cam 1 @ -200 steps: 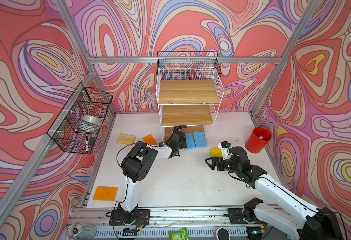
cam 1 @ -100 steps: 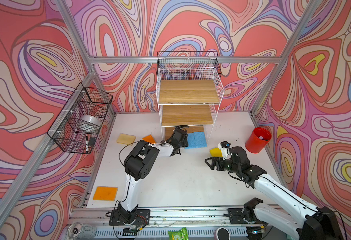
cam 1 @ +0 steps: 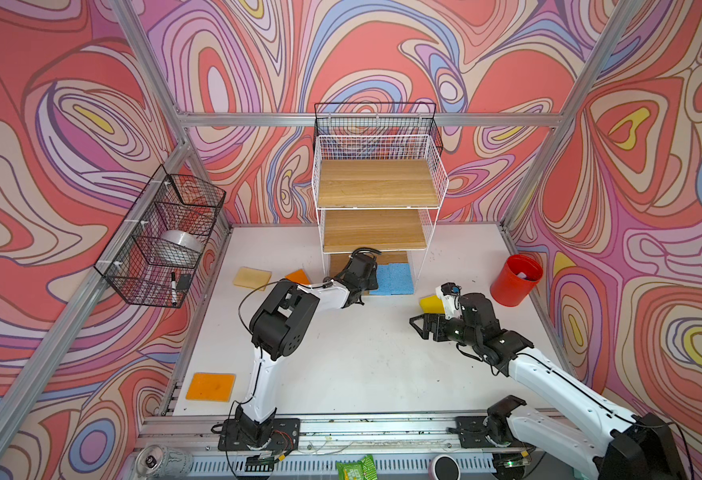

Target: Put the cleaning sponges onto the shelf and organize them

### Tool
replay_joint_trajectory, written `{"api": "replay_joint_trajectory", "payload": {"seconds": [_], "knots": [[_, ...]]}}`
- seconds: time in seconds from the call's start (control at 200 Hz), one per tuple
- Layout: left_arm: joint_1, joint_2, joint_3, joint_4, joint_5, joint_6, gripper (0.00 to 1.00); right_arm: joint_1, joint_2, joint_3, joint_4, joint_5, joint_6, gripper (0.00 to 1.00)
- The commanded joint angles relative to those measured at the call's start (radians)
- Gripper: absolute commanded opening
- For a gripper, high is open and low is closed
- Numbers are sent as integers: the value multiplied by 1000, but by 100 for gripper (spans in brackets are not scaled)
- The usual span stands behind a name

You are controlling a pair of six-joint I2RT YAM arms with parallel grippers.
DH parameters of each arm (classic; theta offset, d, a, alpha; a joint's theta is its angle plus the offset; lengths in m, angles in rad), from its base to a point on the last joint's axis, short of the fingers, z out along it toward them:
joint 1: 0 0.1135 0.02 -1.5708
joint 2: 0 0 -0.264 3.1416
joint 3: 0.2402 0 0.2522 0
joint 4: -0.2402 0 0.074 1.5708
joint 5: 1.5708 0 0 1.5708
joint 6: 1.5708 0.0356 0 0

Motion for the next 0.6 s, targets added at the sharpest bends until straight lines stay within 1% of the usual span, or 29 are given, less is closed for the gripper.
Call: {"api": "replay_joint_trajectory", "payload": {"seconds": [0.0, 0.02, 0.04, 0.145, 0.2, 0.466, 0.596], "knots": [[5, 7, 22, 0, -4, 12, 0, -6, -10, -4, -6, 6, -8, 97], [6, 5, 19, 0, -4, 13, 0, -5, -9, -4, -6, 6, -9, 97], [5, 2, 15, 1, -4, 14, 3, -5, -11, -4, -7, 6, -8, 97], [6, -13, -10, 10, -5, 15, 22, -6, -12, -2, -9, 9, -7, 98], [5, -19, -20, 11, -9, 14, 29, -6, -10, 0, -8, 8, -7, 97], [5, -54, -57, 4, -30, 15, 42, -6, -8, 11, -14, 7, -2, 97], [5, -76, -81, 2, -43, 14, 51, -5, -13, 14, -20, 13, -2, 97]]}}
